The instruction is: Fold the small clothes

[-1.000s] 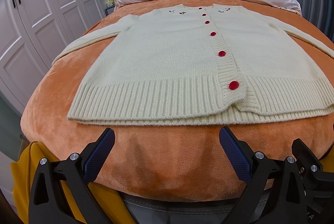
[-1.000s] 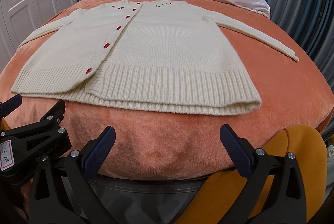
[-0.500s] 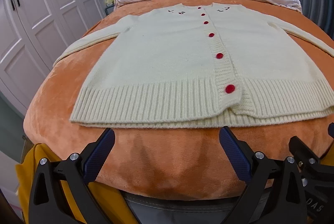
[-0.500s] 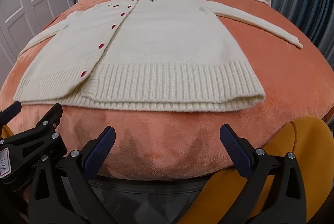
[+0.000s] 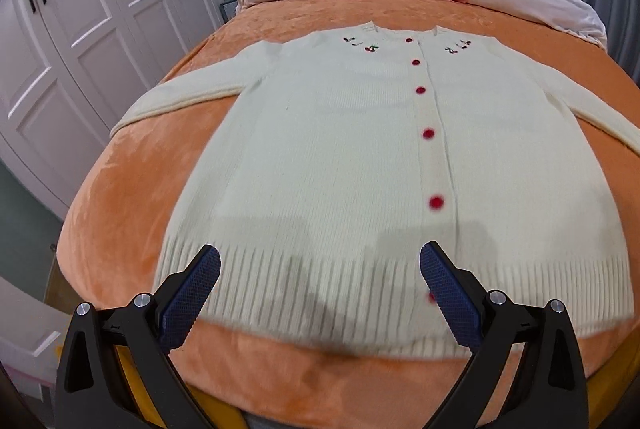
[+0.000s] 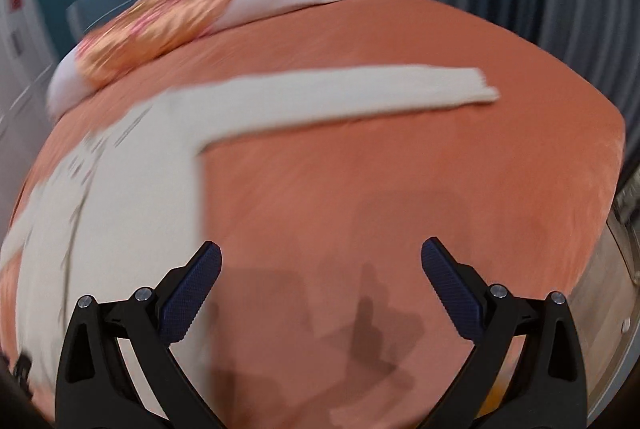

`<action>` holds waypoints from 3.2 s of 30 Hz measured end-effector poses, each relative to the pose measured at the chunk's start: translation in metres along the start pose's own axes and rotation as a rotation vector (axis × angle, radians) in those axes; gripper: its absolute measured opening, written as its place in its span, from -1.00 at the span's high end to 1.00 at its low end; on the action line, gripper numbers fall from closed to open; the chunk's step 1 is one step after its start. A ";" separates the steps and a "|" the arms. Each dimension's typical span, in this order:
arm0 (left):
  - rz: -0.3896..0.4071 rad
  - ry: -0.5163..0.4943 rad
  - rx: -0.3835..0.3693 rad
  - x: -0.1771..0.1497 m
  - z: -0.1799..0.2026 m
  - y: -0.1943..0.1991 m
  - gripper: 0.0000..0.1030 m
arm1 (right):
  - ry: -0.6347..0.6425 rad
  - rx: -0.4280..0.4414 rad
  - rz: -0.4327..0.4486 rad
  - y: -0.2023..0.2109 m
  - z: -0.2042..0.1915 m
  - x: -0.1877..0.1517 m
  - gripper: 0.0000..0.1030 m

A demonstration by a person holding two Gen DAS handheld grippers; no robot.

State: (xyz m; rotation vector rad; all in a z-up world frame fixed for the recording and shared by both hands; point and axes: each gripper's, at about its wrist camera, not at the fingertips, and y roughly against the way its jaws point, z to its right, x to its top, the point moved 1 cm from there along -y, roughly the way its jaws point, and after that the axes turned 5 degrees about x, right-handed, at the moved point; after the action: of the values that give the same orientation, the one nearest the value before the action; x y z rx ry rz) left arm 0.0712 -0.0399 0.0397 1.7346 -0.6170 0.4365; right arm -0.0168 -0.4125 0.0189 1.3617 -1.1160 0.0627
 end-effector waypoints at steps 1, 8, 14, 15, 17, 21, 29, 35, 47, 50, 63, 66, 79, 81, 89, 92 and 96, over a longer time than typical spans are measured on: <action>-0.007 0.000 -0.003 0.006 0.002 -0.002 -0.90 | -0.029 -0.019 0.000 -0.011 0.015 0.015 -0.90; -0.057 -0.005 -0.019 0.039 0.022 -0.024 -0.90 | -0.318 0.034 -0.013 -0.074 0.099 0.070 -0.76; -0.082 -0.027 -0.009 0.055 0.038 -0.043 -0.90 | -0.428 -0.014 -0.021 -0.109 0.135 0.095 -0.46; -0.088 -0.030 -0.008 0.056 0.039 -0.046 -0.90 | -0.440 -0.024 -0.012 -0.113 0.140 0.099 -0.43; -0.099 -0.033 -0.010 0.057 0.041 -0.051 -0.90 | -0.464 -0.031 -0.001 -0.120 0.148 0.107 -0.41; -0.108 -0.044 -0.008 0.058 0.045 -0.059 -0.90 | -0.481 -0.059 0.014 -0.134 0.155 0.124 -0.22; -0.121 -0.044 -0.006 0.060 0.044 -0.070 -0.90 | -0.407 -0.092 0.036 -0.150 0.132 0.156 0.89; -0.122 -0.025 -0.004 0.061 0.038 -0.073 -0.90 | -0.236 0.146 0.198 -0.096 0.038 0.200 0.91; -0.139 0.106 -0.087 0.073 -0.013 -0.089 -0.90 | 0.459 0.652 -0.090 -0.100 -0.311 0.093 0.78; -0.158 0.157 -0.193 0.085 -0.026 -0.102 -0.90 | 0.538 0.633 -0.180 -0.120 -0.337 0.049 0.48; -0.248 0.359 -0.610 0.193 0.028 -0.193 -0.90 | 0.029 0.550 -0.164 -0.100 -0.138 0.049 0.03; -0.298 0.394 -0.644 0.211 0.052 -0.217 -0.71 | -0.021 0.541 -0.154 -0.104 -0.118 0.051 0.03; 0.025 0.353 -0.561 0.277 -0.024 -0.170 0.85 | -0.187 0.725 -0.171 -0.138 -0.132 0.076 0.01; -0.015 0.353 -0.497 0.265 -0.035 -0.192 0.85 | -0.193 0.720 -0.183 -0.147 -0.136 0.077 0.01; -0.125 0.378 -0.428 0.220 -0.028 -0.246 0.85 | -0.219 0.651 -0.195 -0.174 -0.148 0.084 1.00; -0.114 0.371 -0.426 0.218 -0.030 -0.246 0.84 | -0.210 0.665 -0.040 -0.145 -0.137 0.100 1.00; -0.113 0.357 -0.406 0.209 -0.026 -0.255 0.81 | -0.252 0.564 -0.037 -0.154 -0.106 0.106 1.00</action>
State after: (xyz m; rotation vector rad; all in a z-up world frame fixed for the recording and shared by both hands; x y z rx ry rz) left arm 0.3935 -0.0062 -0.0272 1.2587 -0.3200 0.4887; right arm 0.1955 -0.4317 -0.0045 1.9319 -1.3422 0.1951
